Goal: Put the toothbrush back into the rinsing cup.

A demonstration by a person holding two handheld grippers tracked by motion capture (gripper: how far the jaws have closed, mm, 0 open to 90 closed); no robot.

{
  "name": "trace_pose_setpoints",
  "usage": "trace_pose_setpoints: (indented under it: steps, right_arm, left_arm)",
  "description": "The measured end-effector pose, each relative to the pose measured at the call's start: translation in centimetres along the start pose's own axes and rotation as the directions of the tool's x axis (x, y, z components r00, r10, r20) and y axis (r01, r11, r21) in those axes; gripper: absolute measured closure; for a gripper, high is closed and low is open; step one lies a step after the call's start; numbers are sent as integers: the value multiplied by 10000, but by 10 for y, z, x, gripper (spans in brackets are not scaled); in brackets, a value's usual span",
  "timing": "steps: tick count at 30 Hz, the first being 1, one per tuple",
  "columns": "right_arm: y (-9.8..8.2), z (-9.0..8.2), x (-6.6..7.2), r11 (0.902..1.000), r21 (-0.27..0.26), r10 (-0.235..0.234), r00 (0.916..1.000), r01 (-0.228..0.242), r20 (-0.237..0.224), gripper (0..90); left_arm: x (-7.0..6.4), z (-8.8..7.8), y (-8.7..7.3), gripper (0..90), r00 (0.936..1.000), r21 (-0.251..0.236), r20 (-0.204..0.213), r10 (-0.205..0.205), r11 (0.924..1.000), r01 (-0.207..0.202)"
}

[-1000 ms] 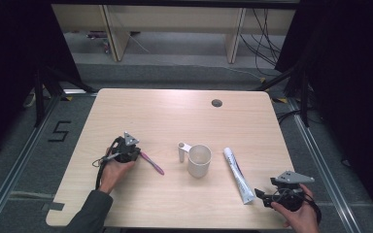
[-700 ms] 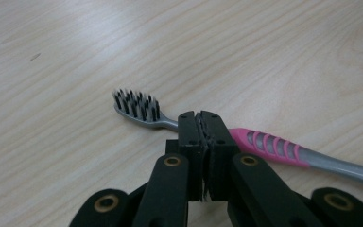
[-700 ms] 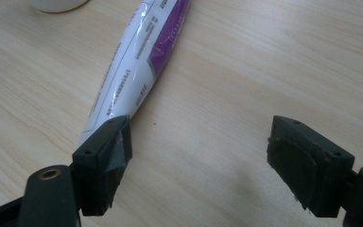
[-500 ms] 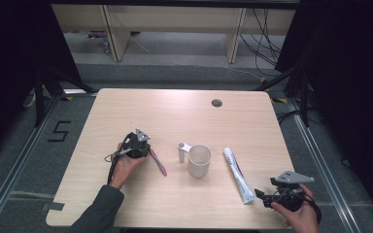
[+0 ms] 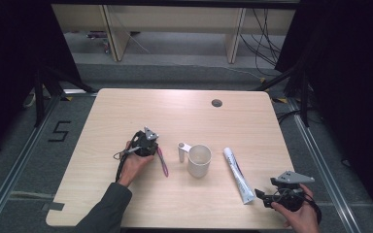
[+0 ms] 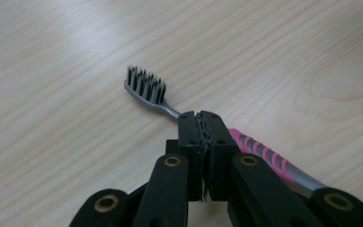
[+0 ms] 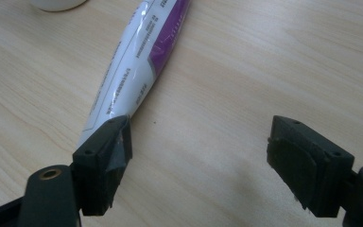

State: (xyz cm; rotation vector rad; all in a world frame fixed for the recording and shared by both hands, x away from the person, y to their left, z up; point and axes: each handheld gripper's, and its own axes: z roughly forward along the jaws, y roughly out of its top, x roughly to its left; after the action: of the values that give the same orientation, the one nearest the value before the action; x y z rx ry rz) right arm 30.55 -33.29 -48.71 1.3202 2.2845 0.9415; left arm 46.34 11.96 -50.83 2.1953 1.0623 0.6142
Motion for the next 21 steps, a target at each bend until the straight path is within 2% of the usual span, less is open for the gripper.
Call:
trace_pose_setpoints:
  steps: [5,8,14,19,21]
  right_arm:
    - [0,0,0,10000,-3,26,9999,-26,-107,237]
    - [0,0,0,10000,-40,-74,10000,74,3,237]
    - [0,1,0,10000,-74,-9,10000,8,-82,237]
    - [0,1,0,10000,-55,-18,10000,17,-58,237]
    - [0,0,0,10000,-38,-67,10000,67,-23,237]
  left_arm:
    - [-6,2,5,868,9999,-29,55,101,9999,-101]
    - [-7,3,6,856,9999,17,68,142,9999,-142]
    - [-2,-6,7,788,9997,-100,140,-202,9997,203]
    - [3,-15,7,715,9962,-81,305,-815,9966,818]
    - [2,-16,8,654,9937,47,427,-1036,9946,1035]
